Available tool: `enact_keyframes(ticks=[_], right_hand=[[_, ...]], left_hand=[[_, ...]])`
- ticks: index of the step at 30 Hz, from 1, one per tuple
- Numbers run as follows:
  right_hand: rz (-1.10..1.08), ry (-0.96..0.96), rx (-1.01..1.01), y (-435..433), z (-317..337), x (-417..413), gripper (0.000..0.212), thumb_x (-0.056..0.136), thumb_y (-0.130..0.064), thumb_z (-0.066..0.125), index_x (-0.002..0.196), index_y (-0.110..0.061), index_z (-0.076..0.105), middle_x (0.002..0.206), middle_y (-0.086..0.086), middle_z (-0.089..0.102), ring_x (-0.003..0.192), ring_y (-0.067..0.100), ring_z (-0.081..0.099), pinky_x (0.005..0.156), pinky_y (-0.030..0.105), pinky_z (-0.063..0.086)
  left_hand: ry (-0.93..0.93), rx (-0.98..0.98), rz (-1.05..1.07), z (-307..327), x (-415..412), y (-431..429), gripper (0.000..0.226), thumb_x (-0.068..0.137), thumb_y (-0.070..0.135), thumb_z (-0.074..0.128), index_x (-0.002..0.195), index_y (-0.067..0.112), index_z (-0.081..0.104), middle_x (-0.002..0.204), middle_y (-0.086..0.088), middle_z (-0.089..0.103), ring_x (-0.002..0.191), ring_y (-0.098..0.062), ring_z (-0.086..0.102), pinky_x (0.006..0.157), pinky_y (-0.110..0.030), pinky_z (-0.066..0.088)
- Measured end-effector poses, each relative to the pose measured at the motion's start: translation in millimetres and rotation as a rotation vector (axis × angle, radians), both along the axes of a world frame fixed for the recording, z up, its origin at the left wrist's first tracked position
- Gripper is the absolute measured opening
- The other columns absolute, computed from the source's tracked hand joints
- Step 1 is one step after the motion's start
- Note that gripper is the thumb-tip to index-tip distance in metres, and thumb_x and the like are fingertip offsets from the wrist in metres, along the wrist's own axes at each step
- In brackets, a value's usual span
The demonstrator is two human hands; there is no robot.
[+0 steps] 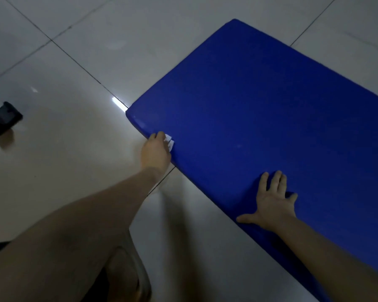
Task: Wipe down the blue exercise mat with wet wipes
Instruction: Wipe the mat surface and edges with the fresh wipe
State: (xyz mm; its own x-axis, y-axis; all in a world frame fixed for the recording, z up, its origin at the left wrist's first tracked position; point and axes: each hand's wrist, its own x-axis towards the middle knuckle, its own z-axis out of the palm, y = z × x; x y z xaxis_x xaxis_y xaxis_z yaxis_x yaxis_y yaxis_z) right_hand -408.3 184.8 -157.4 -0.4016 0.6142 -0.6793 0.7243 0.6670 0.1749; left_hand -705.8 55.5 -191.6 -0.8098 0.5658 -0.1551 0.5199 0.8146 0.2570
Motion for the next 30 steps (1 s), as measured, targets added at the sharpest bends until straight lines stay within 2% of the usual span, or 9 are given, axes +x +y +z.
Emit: enact_keyframes(ticks=[3,6,10,14,16,20,24,27,30], right_hand=[[-0.02,-0.013,-0.008,-0.4,1.0,-4.9,0.168,0.046,-0.1,0.057,0.149,0.0,-0.03,0.157,0.032,-0.027,0.15,0.047,-0.014,0.113,0.066,0.026],[-0.03,-0.038,-0.028,0.3,2.2,-7.8,0.169,0.047,-0.098,0.06,0.149,0.001,-0.03,0.156,0.032,-0.028,0.15,0.047,-0.015,0.114,0.067,0.025],[-0.038,-0.056,-0.034,0.1,3.7,-9.6,0.167,0.048,-0.096,0.063,0.15,0.0,-0.029,0.157,0.031,-0.027,0.15,0.046,-0.015,0.114,0.066,0.024],[-0.037,-0.063,-0.038,0.8,3.9,-9.7,0.168,0.048,-0.096,0.062,0.149,0.0,-0.03,0.157,0.031,-0.028,0.15,0.046,-0.016,0.114,0.066,0.024],[-0.032,-0.068,-0.043,1.2,3.1,-9.8,0.168,0.048,-0.097,0.061,0.149,0.001,-0.031,0.156,0.031,-0.029,0.149,0.046,-0.017,0.115,0.067,0.023],[-0.034,-0.075,-0.049,1.3,1.8,-11.3,0.169,0.048,-0.097,0.062,0.148,0.001,-0.032,0.155,0.032,-0.029,0.149,0.047,-0.018,0.114,0.068,0.023],[-0.035,-0.077,-0.051,0.5,1.8,-12.2,0.168,0.049,-0.096,0.063,0.148,0.002,-0.031,0.155,0.034,-0.028,0.149,0.048,-0.017,0.113,0.069,0.023],[-0.041,-0.085,-0.058,1.2,2.7,-14.0,0.168,0.049,-0.094,0.065,0.148,0.002,-0.031,0.155,0.034,-0.028,0.149,0.049,-0.017,0.113,0.069,0.023],[-0.048,-0.085,-0.06,0.9,3.4,-14.9,0.169,0.048,-0.094,0.066,0.149,0.002,-0.03,0.155,0.034,-0.028,0.149,0.049,-0.017,0.113,0.069,0.023]], left_hand=[[-0.092,0.065,0.079,3.9,45.8,1.5,0.022,0.104,0.025,0.051,0.12,0.012,0.055,0.115,-0.008,0.063,0.102,-0.024,0.064,0.092,-0.036,0.053],[-0.183,0.145,0.012,6.4,111.0,-4.0,0.02,0.105,0.032,0.047,0.118,0.019,0.056,0.11,0.002,0.061,0.098,-0.012,0.061,0.091,-0.032,0.053],[-0.232,0.172,-0.25,5.6,183.9,-7.6,0.021,0.104,0.038,0.043,0.114,0.024,0.056,0.111,0.005,0.061,0.098,-0.008,0.059,0.091,-0.031,0.054],[-0.173,0.043,-0.56,8.2,151.5,-5.9,0.026,0.107,0.039,0.038,0.123,0.023,0.051,0.12,0.002,0.057,0.104,-0.013,0.055,0.089,-0.03,0.047],[-0.145,-0.006,-0.536,11.1,108.0,-6.7,0.028,0.107,0.041,0.037,0.122,0.022,0.052,0.12,0.001,0.057,0.106,-0.016,0.056,0.09,-0.031,0.044],[-0.014,-0.044,-0.176,14.6,19.5,-6.6,0.028,0.107,0.034,0.044,0.119,0.011,0.055,0.114,-0.009,0.063,0.099,-0.024,0.063,0.087,-0.035,0.05],[-0.098,0.08,0.112,16.5,17.6,-7.7,0.016,0.102,0.02,0.049,0.108,0.007,0.055,0.099,-0.015,0.064,0.092,-0.035,0.063,0.079,-0.042,0.049],[-0.194,0.082,0.031,15.9,67.4,-6.6,0.011,0.102,0.019,0.05,0.108,0.011,0.055,0.1,-0.012,0.062,0.095,-0.032,0.062,0.077,-0.036,0.046],[-0.232,-0.024,-0.113,10.1,117.9,-8.8,0.018,0.104,0.027,0.05,0.118,0.016,0.052,0.111,-0.003,0.062,0.097,-0.018,0.063,0.087,-0.031,0.052]])
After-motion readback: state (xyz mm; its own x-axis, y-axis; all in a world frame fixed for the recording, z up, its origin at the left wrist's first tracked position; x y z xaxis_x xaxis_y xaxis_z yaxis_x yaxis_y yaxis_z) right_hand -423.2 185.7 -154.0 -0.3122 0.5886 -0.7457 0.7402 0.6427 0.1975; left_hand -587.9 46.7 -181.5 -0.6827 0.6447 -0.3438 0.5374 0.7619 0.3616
